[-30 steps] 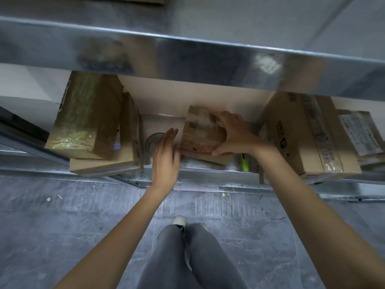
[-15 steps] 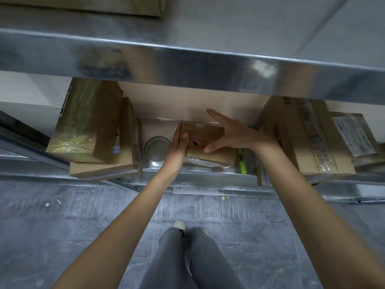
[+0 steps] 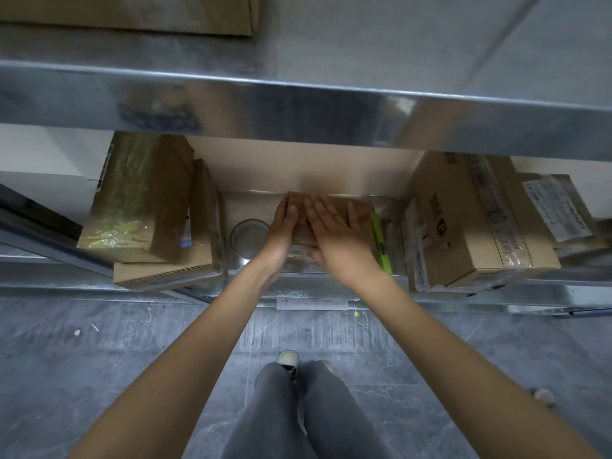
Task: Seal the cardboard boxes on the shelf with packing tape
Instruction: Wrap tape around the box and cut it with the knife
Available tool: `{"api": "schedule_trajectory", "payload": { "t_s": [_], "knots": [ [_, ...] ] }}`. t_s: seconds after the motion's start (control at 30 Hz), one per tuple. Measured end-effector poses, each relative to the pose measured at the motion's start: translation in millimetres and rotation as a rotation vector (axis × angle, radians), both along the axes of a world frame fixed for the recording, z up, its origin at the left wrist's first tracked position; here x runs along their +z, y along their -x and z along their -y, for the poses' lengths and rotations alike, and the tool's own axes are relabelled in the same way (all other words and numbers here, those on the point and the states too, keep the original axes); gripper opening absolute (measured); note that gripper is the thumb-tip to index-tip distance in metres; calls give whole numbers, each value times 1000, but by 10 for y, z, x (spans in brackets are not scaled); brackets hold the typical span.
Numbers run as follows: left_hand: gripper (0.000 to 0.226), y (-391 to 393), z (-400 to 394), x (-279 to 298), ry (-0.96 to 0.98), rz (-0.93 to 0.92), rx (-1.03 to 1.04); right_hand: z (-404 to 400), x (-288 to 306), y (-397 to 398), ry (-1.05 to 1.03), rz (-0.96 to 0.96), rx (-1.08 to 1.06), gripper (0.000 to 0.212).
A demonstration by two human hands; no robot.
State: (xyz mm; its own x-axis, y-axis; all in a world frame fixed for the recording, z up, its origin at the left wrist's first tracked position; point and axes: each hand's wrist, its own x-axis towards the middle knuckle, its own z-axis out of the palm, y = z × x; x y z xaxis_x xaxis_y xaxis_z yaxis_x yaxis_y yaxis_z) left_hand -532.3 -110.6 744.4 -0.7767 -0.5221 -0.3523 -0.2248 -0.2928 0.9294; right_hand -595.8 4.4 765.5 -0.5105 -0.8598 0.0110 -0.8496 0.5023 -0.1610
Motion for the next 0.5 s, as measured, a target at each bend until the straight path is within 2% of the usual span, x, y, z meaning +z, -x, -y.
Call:
{"api": "schedule_trajectory", "payload": {
  "t_s": [0.1,0.27,0.4,0.5],
  "knots": [
    [46,15,10,-5,-15,7,2,-3,-108,-63,132,-115,-13,79],
    [46,27,30,-86,-2,23,-3,-15,-281,-144,310,-203,11,61],
    [48,27,39,-107,5,38,-21,-88,-410,-212,464,-212,48,42],
    [49,34,33,-83,15,43,-18,-181,-358,-182,500,-200,162,43]
  ]
}}
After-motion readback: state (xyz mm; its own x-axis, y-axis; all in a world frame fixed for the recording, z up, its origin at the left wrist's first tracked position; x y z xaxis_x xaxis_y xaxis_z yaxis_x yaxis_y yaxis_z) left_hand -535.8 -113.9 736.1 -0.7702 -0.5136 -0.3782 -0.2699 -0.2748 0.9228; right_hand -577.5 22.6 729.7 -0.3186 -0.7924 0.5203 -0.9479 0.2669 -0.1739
